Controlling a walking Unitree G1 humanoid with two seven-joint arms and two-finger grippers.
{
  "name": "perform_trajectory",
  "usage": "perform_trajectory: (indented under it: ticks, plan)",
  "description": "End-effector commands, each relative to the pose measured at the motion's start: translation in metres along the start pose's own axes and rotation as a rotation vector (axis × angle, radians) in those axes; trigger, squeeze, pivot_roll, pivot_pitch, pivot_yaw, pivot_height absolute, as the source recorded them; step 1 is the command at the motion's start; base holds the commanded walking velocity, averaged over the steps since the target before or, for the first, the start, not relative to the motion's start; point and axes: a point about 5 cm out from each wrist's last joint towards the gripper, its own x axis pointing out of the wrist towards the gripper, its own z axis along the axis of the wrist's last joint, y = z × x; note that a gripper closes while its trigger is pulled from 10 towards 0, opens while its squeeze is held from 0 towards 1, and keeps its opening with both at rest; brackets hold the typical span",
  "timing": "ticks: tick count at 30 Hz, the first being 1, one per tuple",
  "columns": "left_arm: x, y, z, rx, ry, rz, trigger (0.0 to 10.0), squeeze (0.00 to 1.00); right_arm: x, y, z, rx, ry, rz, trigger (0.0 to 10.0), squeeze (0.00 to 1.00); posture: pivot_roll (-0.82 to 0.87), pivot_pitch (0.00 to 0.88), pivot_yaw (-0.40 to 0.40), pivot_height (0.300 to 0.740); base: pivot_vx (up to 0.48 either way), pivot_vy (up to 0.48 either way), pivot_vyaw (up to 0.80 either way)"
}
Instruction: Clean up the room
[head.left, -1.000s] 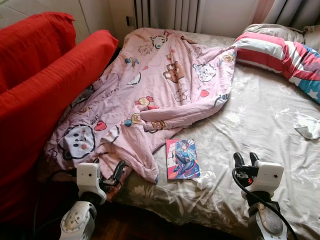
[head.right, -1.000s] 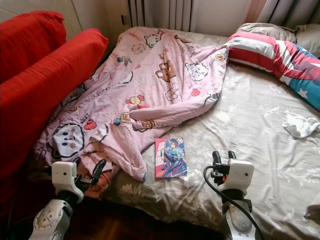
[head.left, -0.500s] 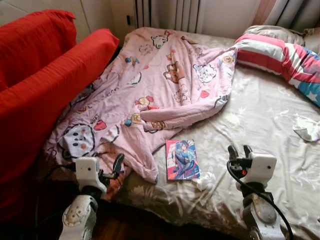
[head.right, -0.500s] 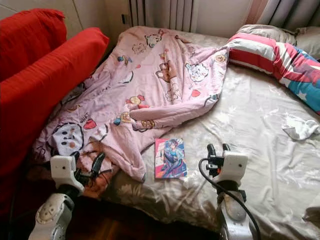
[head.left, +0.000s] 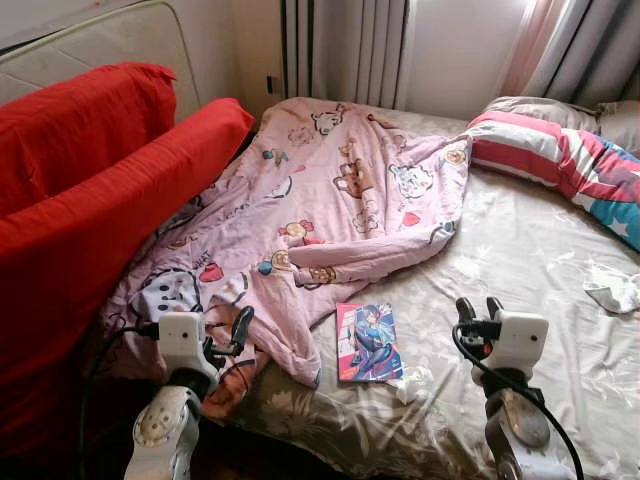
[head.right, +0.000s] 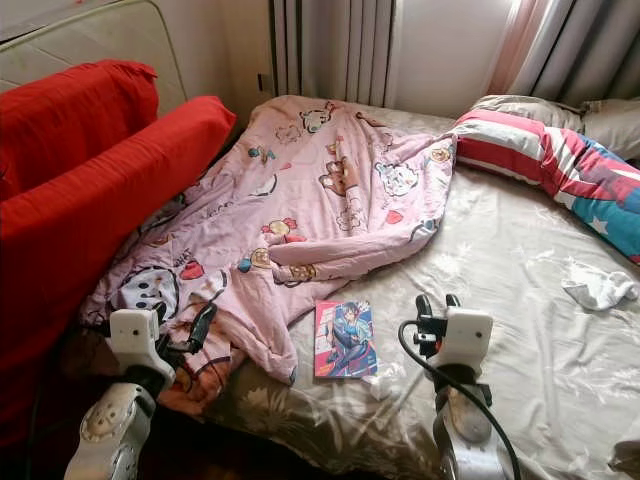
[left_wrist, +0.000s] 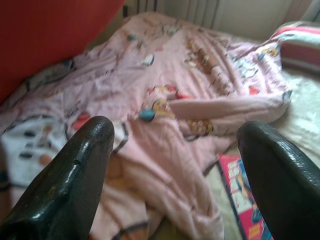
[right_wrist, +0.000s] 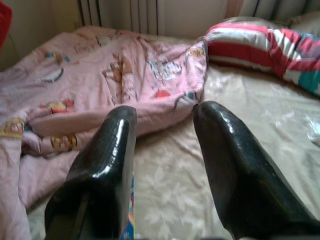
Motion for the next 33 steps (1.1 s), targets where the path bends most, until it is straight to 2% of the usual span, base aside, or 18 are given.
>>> perform_trajectory:
  ticks: [1,3,7,11,18,26,33]
  plan:
    - [-0.003,0.0,0.002,0.01,-0.005,0.003,10.0,0.0,-0.003,-0.001,0.002,0.005,-0.005,-0.005,10.0,0.0,-0.05,0.207,-0.033,0.74,0.0,0.0,0.0]
    - [-0.005,-0.001,0.001,0.006,-0.002,0.009,10.0,0.0,-0.006,0.001,-0.001,0.002,0.001,0.008,10.0,0.0,-0.05,0.256,-0.034,0.74,0.0,0.0,0.0]
    - [-0.009,0.0,0.0,0.01,0.005,0.01,10.0,0.0,-0.009,0.0,-0.003,0.002,0.006,-0.003,10.0,0.0,-0.05,0.256,-0.019,0.74,0.0,0.0,0.0]
    - [-0.006,0.002,0.006,0.022,-0.001,-0.008,10.0,0.0,-0.007,0.002,0.0,0.008,-0.002,-0.005,10.0,0.0,-0.06,0.275,-0.006,0.74,0.0,0.0,0.0]
    - [-0.004,0.007,0.011,0.036,-0.005,-0.014,10.0,0.0,-0.013,0.007,-0.001,0.01,0.009,0.015,10.0,0.0,-0.07,0.283,-0.012,0.74,0.256,0.0,0.0]
    - [-0.011,0.001,0.005,0.029,0.015,-0.028,10.0,0.0,-0.019,0.009,-0.005,0.011,0.025,0.02,10.0,0.0,-0.06,0.283,-0.016,0.74,0.29,0.0,0.0]
    - [-0.013,0.0,0.004,0.027,0.019,-0.03,10.0,0.0,-0.018,0.013,-0.006,0.014,0.037,0.041,10.0,0.0,-0.06,0.276,-0.025,0.74,0.296,0.0,0.0]
